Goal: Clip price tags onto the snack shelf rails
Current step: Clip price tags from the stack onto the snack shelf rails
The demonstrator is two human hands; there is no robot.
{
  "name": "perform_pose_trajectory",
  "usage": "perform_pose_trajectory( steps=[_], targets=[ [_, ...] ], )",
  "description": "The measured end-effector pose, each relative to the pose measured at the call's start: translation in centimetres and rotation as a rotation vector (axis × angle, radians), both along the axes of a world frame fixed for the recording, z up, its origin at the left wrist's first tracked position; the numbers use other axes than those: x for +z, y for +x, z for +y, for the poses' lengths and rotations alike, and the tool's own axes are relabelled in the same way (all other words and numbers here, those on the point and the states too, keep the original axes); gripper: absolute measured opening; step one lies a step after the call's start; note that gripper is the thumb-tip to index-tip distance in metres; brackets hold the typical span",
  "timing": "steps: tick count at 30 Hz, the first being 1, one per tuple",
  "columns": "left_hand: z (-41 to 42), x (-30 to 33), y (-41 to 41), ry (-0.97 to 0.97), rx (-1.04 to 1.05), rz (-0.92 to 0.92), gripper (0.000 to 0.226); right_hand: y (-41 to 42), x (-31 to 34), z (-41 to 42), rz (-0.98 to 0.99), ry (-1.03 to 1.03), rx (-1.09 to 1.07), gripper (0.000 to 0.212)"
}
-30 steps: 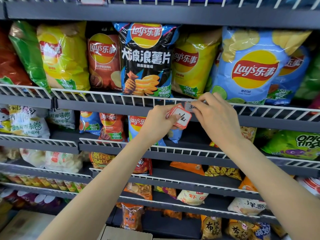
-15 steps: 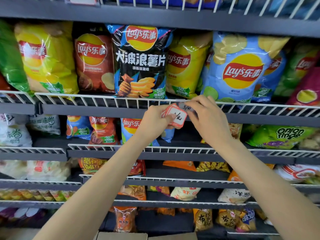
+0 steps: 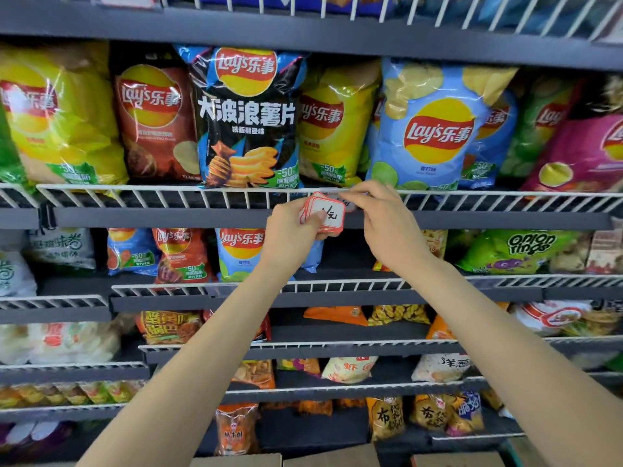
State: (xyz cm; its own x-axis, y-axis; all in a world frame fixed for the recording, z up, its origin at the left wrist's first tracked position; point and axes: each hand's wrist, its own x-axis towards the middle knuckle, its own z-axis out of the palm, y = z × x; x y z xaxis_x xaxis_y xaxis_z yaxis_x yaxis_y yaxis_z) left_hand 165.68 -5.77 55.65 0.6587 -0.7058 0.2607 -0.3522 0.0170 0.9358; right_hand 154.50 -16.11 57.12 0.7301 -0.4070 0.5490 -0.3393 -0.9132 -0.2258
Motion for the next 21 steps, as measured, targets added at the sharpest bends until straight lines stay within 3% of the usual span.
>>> perform_pose_trajectory(
  steps=[3,6,9,13,17,21],
  targets=[
    [-0.8,-0.3,-0.8,-0.023,0.112,-0.003,0.028,-1.0,1.1,-0.3,-0.045,0.288,0.088,0.062],
    [-2.2,-0.3,-2.1,-0.072,0.232,0.03,0.016,-3.0,2.0,-1.7,-0.156,0.486,0.174,0.047],
    [-4.1,-0.5,-4.6,-0.116,0.374,0.018,0.019,-6.3,2.0,-4.3,-0.194,0.553,0.203,0.031],
    [-7.8,-0.8,-8.9,-0.094,0.554,-0.007,0.013,-10.7,1.1,-8.8,-0.146,0.568,0.234,0.03],
    [-11.7,0.1,-14.3,-0.142,0.372,0.093,0.009,-12.9,1.0,-12.3,-0.064,0.564,0.275,0.027],
    [-13.9,0.7,-17.2,-0.101,0.201,0.071,0.019,-14.3,1.1,-14.4,-0.086,0.532,0.246,0.02]
  ],
)
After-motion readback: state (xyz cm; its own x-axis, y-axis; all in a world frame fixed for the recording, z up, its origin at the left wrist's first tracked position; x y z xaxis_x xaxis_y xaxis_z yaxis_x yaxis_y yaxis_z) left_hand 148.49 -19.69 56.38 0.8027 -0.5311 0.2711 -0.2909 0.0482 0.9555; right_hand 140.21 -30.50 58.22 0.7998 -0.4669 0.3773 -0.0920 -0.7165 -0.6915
